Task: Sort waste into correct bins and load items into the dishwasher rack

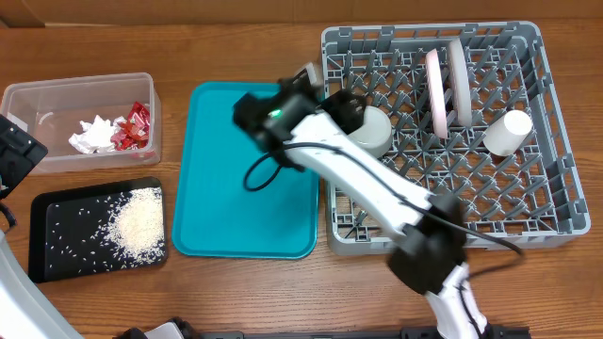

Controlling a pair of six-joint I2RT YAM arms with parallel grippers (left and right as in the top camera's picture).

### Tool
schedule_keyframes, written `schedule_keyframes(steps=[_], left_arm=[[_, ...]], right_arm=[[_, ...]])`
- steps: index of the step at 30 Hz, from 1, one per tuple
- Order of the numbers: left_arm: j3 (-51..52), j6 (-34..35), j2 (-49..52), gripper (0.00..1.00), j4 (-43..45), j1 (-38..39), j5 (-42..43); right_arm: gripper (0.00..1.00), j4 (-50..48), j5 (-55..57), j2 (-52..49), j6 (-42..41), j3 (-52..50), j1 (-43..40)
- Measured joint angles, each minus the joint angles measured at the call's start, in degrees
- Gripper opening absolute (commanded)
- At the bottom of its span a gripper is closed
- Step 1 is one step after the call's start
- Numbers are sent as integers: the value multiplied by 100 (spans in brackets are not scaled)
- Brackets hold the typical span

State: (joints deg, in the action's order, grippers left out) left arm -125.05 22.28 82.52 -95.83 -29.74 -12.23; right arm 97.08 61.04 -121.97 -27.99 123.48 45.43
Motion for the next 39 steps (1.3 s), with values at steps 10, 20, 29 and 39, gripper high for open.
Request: schedule_keyframes(steps=[10,20,29,39], left_arm=[[0,0,0,100,0,0,2],[0,0,0,100,0,0,2],[0,0,0,100,0,0,0],[0,0,0,100,0,0,0]], right_arm=[[100,-415,-3493,3064,706,1344,-2107],[100,-168,-5368,4715,1113,1390,-2129],[100,7,-4555,4819,1156,1392,-2131],[100,-975,-4175,5265,1606,1110,-3101]])
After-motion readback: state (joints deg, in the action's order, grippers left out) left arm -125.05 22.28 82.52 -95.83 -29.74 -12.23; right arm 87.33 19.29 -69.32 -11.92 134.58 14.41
